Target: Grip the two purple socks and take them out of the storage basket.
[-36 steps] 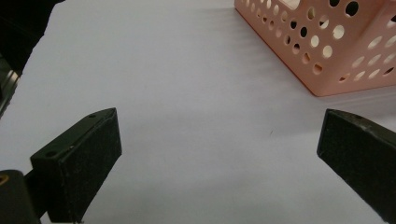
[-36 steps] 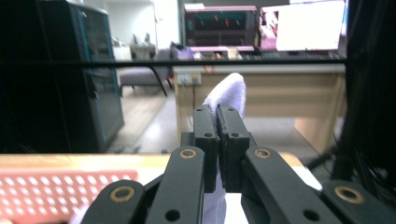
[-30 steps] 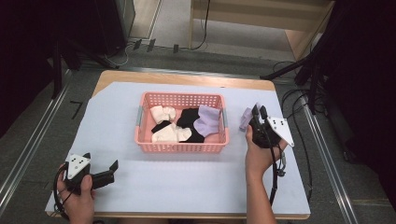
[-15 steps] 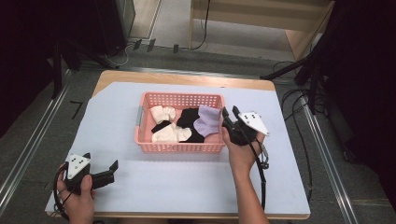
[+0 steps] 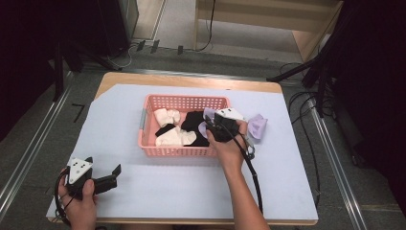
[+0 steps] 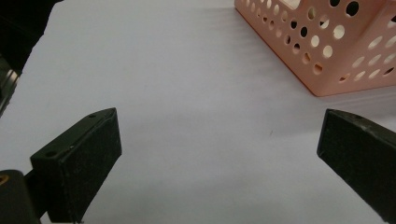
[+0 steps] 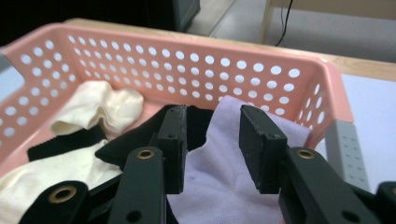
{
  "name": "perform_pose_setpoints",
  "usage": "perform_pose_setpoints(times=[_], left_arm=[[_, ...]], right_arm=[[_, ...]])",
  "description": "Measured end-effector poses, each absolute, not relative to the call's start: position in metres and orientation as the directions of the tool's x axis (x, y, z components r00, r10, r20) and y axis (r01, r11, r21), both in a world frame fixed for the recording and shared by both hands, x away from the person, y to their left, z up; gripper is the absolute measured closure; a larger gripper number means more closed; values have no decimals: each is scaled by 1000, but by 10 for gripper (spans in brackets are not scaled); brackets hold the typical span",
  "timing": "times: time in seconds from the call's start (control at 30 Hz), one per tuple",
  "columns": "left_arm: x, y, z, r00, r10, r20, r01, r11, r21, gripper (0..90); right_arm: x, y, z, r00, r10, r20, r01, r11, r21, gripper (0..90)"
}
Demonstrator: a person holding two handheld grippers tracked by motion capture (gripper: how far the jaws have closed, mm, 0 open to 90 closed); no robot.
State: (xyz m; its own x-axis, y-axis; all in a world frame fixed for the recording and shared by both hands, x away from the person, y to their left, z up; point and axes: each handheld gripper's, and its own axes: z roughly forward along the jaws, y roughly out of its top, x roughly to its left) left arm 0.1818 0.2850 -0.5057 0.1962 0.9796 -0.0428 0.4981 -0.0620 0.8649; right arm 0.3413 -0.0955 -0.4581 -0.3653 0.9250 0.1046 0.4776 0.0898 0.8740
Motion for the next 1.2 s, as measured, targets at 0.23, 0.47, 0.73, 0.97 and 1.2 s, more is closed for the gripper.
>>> perform_pose_setpoints(times=[0.23,0.47,0.73,0.97,1.2], left_arm=[[182,285,-506,195,980,-44,499,-60,864,6],[182,285,-506,195,980,-43,499,-61,864,6],[182,285,-506,197,980,-42,500,-63,864,5],[182,286,-506,196,980,-41,500,-64,864,6],[182,286,-505,194,980,-45,502,-59,863,5]], right_arm=[[353,-84,-455,-339,933,123,554,93,827,669],[366,-78,-450,-297,947,121,640,103,761,699],[382,-71,-452,-276,950,144,752,121,648,705],[393,-61,-454,-294,953,74,800,203,564,612],[404,-58,-457,-268,961,64,850,205,485,616]])
